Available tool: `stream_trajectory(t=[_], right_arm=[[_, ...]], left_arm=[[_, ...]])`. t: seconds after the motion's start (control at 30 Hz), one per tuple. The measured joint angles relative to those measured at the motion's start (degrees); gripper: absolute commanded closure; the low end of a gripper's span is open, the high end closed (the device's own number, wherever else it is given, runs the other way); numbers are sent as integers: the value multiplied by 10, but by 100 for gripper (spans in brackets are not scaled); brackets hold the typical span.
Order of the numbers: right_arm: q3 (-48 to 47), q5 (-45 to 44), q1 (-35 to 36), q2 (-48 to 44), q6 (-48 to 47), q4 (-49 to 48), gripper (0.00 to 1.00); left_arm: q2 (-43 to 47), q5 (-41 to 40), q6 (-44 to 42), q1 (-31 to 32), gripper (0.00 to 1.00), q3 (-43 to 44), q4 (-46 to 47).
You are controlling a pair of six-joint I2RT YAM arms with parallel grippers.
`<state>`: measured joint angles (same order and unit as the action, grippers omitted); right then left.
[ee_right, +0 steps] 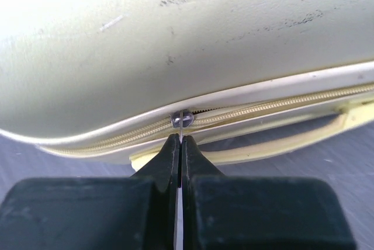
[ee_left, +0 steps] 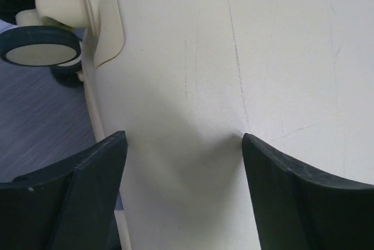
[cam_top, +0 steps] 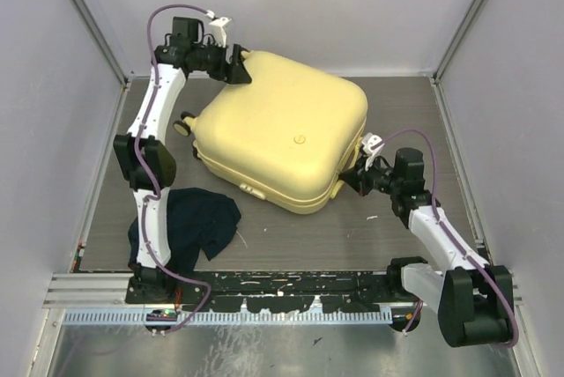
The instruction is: Pack the luggage
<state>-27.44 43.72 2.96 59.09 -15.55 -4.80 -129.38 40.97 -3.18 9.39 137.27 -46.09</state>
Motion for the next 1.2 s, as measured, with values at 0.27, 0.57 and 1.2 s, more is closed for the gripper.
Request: stream_trajectory(t=[0.27,0.57,1.2], right_arm=[[33,-6,104,-9,100,-61,99],[28,-7,159,40,137,-119,99],[31,-19,165,20,123,-99,99]], left_arm=[[137,-142,-80,35,5,-139,-25],[393,-162,15,-77,2,-425,-2],[252,-10,297,-154,35,-444,176]])
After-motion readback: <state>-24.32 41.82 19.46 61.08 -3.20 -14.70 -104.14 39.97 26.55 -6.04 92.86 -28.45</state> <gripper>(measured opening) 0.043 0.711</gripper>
